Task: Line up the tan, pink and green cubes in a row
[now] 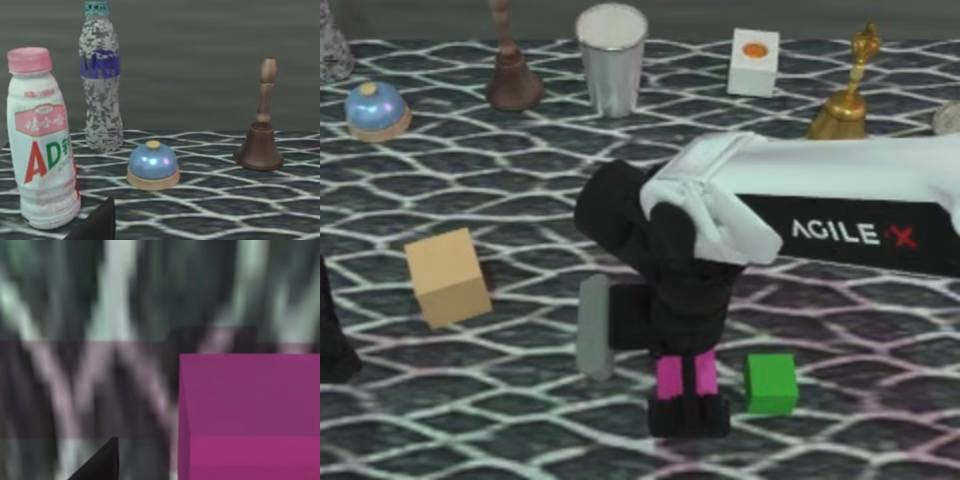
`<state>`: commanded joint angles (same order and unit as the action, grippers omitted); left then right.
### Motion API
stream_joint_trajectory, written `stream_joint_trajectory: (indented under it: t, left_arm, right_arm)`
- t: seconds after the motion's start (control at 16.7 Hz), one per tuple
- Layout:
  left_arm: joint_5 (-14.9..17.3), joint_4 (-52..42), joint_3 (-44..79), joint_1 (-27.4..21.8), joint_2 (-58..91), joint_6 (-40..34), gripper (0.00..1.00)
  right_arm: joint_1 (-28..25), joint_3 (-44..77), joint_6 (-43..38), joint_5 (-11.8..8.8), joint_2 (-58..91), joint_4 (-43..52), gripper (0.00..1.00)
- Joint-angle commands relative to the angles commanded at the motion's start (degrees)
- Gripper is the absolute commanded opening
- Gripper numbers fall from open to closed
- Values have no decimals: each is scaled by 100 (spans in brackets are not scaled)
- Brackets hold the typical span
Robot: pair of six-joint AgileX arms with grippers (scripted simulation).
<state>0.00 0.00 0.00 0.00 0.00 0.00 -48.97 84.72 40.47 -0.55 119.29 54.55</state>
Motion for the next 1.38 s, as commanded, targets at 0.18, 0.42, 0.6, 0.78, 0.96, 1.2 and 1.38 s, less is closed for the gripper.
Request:
stream_joint_trajectory:
  t: [0.18,0.42,0.6,0.78,0.96,1.2,1.38]
  left_arm:
    - [0,0,0,0,0,0,100]
    - [0,0,0,0,0,0,100]
    - [0,0,0,0,0,0,100]
    - [9,-118,157,-33,159,105,100]
    - [22,-582,792,-139,835,520,100]
    - [17,-1599,2181,-338,2567,1420,100]
    - [6,-2539,3401,-513,4344,2234,100]
  right_arm:
    - [-30,399,26,-3,-178,632,100]
    - [-33,788,27,-3,-392,1183,100]
    - [-13,779,26,-3,-374,1174,100]
    - [89,641,-41,-24,-549,1046,100]
    - [458,94,-287,-94,-1266,549,100]
    - [1223,-1171,-833,-216,-3022,-498,100]
    - [1940,-2475,-1397,-288,-4749,-1443,100]
